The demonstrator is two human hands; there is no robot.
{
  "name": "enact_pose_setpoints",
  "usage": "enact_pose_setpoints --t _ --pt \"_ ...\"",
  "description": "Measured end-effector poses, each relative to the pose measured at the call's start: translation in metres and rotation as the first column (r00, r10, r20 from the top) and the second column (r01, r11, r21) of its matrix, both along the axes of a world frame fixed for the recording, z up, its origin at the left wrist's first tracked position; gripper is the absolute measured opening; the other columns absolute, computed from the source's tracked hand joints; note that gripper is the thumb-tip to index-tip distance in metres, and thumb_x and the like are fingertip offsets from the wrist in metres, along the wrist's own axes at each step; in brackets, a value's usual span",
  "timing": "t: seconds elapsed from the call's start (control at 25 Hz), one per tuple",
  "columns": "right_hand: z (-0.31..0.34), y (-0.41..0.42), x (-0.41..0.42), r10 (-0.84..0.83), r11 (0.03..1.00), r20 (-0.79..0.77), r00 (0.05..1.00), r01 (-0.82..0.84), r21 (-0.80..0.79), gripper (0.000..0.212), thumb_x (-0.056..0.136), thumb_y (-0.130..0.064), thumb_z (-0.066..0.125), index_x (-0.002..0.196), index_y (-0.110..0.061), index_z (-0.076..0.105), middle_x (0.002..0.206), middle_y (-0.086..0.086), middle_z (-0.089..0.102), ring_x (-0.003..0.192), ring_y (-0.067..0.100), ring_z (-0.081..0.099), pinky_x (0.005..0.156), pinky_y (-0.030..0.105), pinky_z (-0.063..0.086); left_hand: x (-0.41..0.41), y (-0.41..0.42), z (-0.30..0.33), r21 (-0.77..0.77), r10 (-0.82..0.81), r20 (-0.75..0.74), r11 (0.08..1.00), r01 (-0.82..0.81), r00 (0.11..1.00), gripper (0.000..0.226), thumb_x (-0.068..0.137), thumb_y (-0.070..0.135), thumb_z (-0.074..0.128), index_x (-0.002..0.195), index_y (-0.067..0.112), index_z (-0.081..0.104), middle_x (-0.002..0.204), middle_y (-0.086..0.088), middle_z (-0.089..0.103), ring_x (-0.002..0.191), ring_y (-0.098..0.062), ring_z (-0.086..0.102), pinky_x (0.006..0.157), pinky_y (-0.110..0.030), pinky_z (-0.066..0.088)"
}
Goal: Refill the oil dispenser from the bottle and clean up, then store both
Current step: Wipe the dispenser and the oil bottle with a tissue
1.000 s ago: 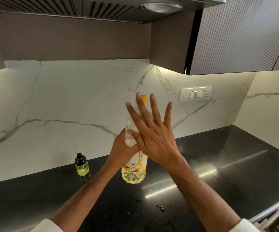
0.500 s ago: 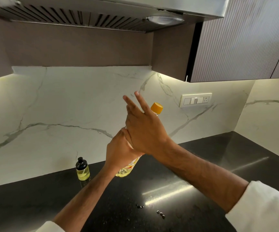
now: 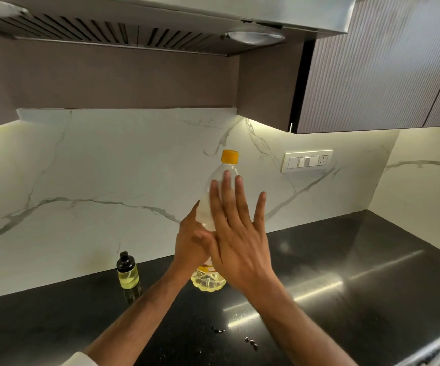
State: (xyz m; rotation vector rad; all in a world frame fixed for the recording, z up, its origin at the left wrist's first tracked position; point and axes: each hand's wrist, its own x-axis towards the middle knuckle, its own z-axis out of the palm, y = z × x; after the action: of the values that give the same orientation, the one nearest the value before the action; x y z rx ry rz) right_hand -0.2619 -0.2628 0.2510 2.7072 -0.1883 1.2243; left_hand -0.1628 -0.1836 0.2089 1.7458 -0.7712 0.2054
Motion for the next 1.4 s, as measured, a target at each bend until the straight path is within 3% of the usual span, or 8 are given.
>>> enact_pose_setpoints --t 0.08,0.2,0.36,0.68,0.84,0.96,1.28,1.4 --pt "-0.004 0.008 0.000 0.087 0.949 0.075 0.993 -0.105 0.296 0.083 0.103 -0.058 0.023 0.162 -0.009 -0.007 0.169 0.012 -0.019 0.157 0.028 -0.015 0.124 0.054 -0.013 0.003 -0.003 -0.006 -0.063 -0.023 0.019 0.998 0.024 1.000 0.070 0.089 0.068 0.059 0.134 0.015 0.059 0.125 0.007 0.070 0.115 -0.005 0.067 0.097 -0.029 0.056" --pt "0.001 0.005 0.012 0.275 0.708 0.152 0.949 -0.307 0.636 0.090 0.100 -0.065 0.029 0.161 -0.016 -0.015 0.170 0.005 -0.017 0.157 0.020 -0.016 0.126 0.048 -0.014 0.000 -0.004 0.005 0.012 -0.005 0.065 1.000 0.004 0.998 0.057 0.091 0.067 0.056 0.123 0.020 0.060 0.115 0.009 0.069 0.107 -0.014 0.069 0.082 -0.015 0.055" --pt "0.032 -0.023 0.021 0.487 0.114 0.332 0.808 -0.435 0.893 0.079 0.083 -0.074 0.061 0.143 -0.027 0.040 0.134 0.004 0.062 0.120 0.021 0.065 0.104 0.047 0.054 0.004 0.006 0.012 0.098 -0.065 -0.028 0.993 0.067 0.997 0.062 0.082 0.063 0.068 0.129 0.024 0.058 0.110 0.015 0.069 0.099 0.002 0.067 0.085 -0.025 0.055" --pt "0.067 -0.049 0.027 0.904 -0.109 0.275 0.328 -0.446 0.888 0.087 0.075 -0.071 0.071 0.121 0.002 0.060 0.124 0.025 0.065 0.122 0.046 0.061 0.107 0.056 0.048 0.001 0.031 0.001 -0.168 -0.656 -0.277 0.752 0.637 0.702 0.057 0.073 0.061 0.080 0.119 0.030 0.068 0.113 -0.001 0.073 0.109 -0.022 0.069 0.093 -0.040 0.054" --pt "0.066 -0.038 0.028 0.934 -0.197 0.268 0.235 -0.285 0.938 0.111 0.065 -0.086 0.065 0.126 0.006 0.052 0.129 0.032 0.053 0.126 0.058 0.045 0.113 0.073 0.028 -0.013 0.022 0.002 -0.317 -0.916 -0.232 0.388 0.865 0.326 0.044 0.101 0.031 0.056 0.143 0.016 0.052 0.133 -0.001 0.066 0.120 -0.016 0.065 0.100 -0.029 0.053" --pt "0.064 -0.037 0.025 0.860 -0.213 0.292 0.419 -0.225 0.951 0.085 0.079 -0.082 0.034 0.119 -0.016 0.072 0.116 0.013 0.074 0.113 0.030 0.069 0.100 0.045 0.055 -0.008 0.022 0.011 -0.363 -0.945 -0.180 0.322 0.875 0.273 0.043 0.105 0.025 0.049 0.144 0.009 0.049 0.136 -0.003 0.065 0.123 -0.016 0.064 0.102 -0.027 0.052" --pt "0.005 -0.014 0.006 0.682 -0.130 0.354 0.641 -0.369 0.920 0.090 0.080 -0.086 0.026 0.142 -0.026 0.052 0.130 -0.007 0.070 0.126 0.017 0.063 0.102 0.034 0.053 0.006 0.027 0.006 -0.435 -0.677 -0.290 0.723 0.537 0.676 0.056 0.072 0.054 0.085 0.122 0.031 0.071 0.111 -0.003 0.076 0.101 -0.021 0.073 0.085 -0.036 0.060" --pt "-0.010 -0.008 0.006 0.658 0.067 0.231 0.717 -0.361 0.930 0.092 0.082 -0.093 0.016 0.157 -0.040 0.029 0.155 -0.011 0.047 0.150 0.014 0.035 0.126 0.055 0.013 0.016 0.030 0.013 -0.344 -0.555 -0.207 0.812 0.471 0.806 0.088 0.072 0.057 0.084 0.145 0.025 0.047 0.127 -0.009 0.069 0.117 -0.031 0.067 0.094 -0.044 0.057"
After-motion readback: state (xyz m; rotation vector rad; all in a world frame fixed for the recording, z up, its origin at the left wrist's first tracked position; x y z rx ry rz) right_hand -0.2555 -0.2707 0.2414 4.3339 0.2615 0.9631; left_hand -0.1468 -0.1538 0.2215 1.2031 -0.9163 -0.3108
